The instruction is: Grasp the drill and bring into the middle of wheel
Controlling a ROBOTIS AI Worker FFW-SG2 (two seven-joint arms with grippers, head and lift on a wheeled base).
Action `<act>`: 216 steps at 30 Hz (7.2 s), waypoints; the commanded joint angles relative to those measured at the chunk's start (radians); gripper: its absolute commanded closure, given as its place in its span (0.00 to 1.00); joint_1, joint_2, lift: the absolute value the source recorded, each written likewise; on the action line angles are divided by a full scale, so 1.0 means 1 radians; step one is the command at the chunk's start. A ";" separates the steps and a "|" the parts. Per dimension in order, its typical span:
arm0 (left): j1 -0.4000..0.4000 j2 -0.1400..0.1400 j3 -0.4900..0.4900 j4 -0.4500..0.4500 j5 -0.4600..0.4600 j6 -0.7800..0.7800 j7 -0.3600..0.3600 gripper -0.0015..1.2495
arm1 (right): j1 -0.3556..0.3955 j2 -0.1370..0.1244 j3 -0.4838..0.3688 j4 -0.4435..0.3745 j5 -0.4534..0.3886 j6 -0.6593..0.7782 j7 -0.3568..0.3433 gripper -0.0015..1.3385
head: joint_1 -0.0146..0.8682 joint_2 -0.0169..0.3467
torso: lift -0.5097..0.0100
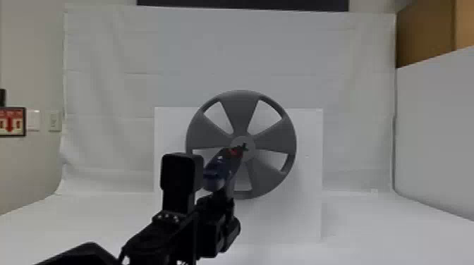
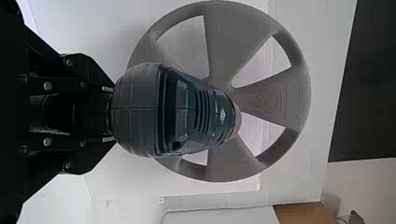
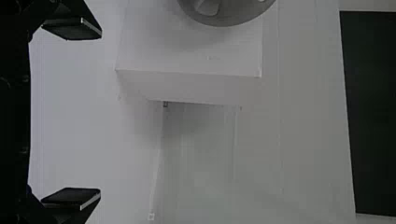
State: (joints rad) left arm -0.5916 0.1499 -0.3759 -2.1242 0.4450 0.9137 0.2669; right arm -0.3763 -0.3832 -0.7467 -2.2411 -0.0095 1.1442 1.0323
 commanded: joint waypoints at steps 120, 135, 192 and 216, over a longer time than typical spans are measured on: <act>0.164 0.013 0.201 -0.051 -0.028 -0.036 0.041 0.98 | 0.011 -0.003 0.006 0.000 0.011 0.011 0.000 0.08 | 0.02 0.05 | 0.20; 0.127 0.003 0.166 0.165 -0.051 -0.196 0.066 0.98 | 0.010 0.000 0.017 0.000 0.025 0.012 0.000 0.08 | 0.02 0.05 | 0.20; 0.107 -0.015 0.163 0.351 -0.100 -0.308 0.060 0.98 | 0.010 0.001 0.030 0.003 0.033 0.012 0.000 0.08 | 0.02 0.05 | 0.20; 0.107 -0.018 0.164 0.377 -0.120 -0.318 0.060 0.00 | 0.008 0.001 0.040 0.006 0.037 0.012 0.000 0.08 | 0.02 0.05 | 0.20</act>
State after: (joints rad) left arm -0.4837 0.1320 -0.2119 -1.7528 0.3252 0.5945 0.3267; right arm -0.3682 -0.3819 -0.7086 -2.2363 0.0263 1.1566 1.0323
